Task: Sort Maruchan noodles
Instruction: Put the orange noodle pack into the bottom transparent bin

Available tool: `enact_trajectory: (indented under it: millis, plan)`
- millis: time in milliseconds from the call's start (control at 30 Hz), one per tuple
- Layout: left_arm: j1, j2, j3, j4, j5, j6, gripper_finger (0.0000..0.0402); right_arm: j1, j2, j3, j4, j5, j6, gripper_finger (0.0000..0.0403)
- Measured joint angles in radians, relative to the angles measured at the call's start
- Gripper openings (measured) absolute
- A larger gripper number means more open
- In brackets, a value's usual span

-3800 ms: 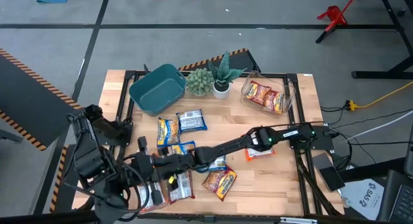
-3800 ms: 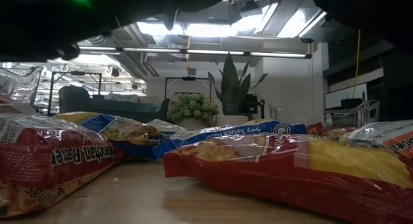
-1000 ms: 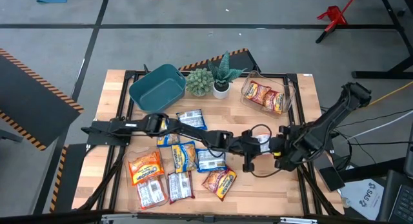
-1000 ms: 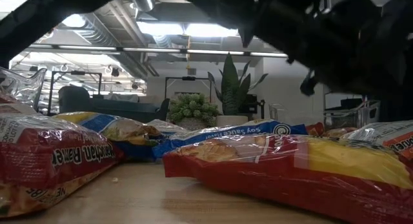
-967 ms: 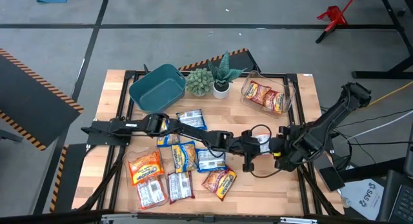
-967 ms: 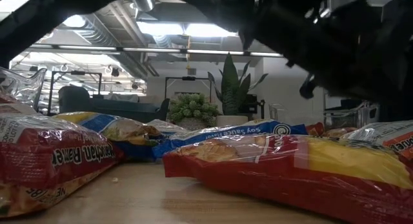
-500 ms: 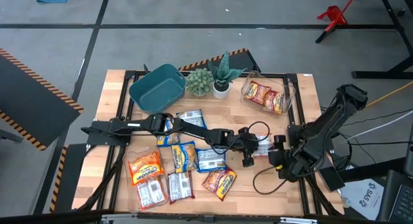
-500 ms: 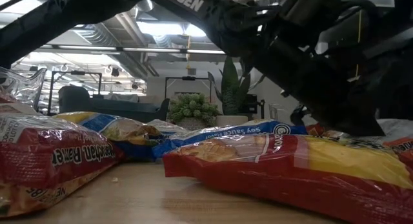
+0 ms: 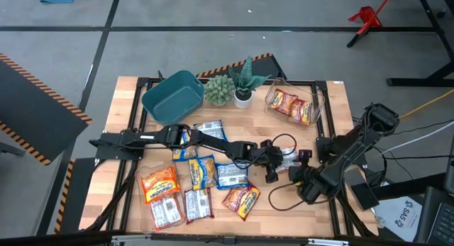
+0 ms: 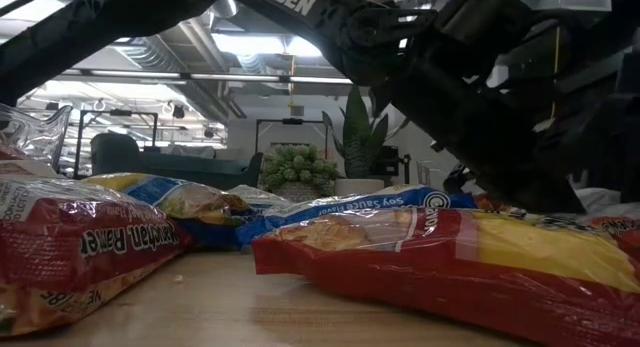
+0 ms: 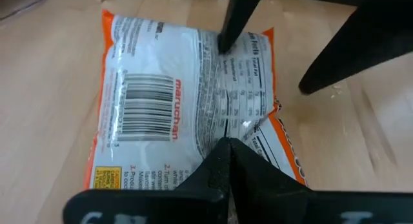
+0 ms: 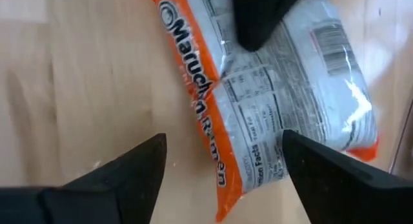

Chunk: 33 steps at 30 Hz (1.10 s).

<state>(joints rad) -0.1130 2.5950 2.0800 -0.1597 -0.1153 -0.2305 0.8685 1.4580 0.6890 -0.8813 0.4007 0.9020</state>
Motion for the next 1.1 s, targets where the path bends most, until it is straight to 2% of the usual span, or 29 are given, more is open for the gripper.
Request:
enact_trajectory:
  millis: [133,300,433,633,933,1100]
  plan:
    - [-0.001,0.0,-0.002,-0.022,0.0,-0.023,0.0,0.003,-0.033,0.068,-0.096,0.001,0.107,0.0275]
    - [-0.004,0.0,-0.002,-0.041,0.0,-0.049,0.0,0.003,-0.117,0.154,-0.279,0.154,0.397,0.0256]
    - [-0.01,0.0,-0.002,-0.042,-0.005,-0.05,0.0,0.002,-0.214,0.121,-0.284,0.184,0.673,0.0252]
    - [-0.019,0.0,-0.002,-0.062,-0.009,-0.054,0.0,0.002,-0.294,0.013,-0.242,0.164,0.895,0.027]
    - [-0.027,-0.002,-0.003,-0.075,-0.029,-0.055,0.0,0.002,-0.338,-0.19,0.062,0.175,0.919,0.0312]
    - [-0.027,-0.002,-0.003,-0.075,-0.032,-0.055,0.0,0.002,-0.338,-0.256,0.174,0.252,0.923,0.0316]
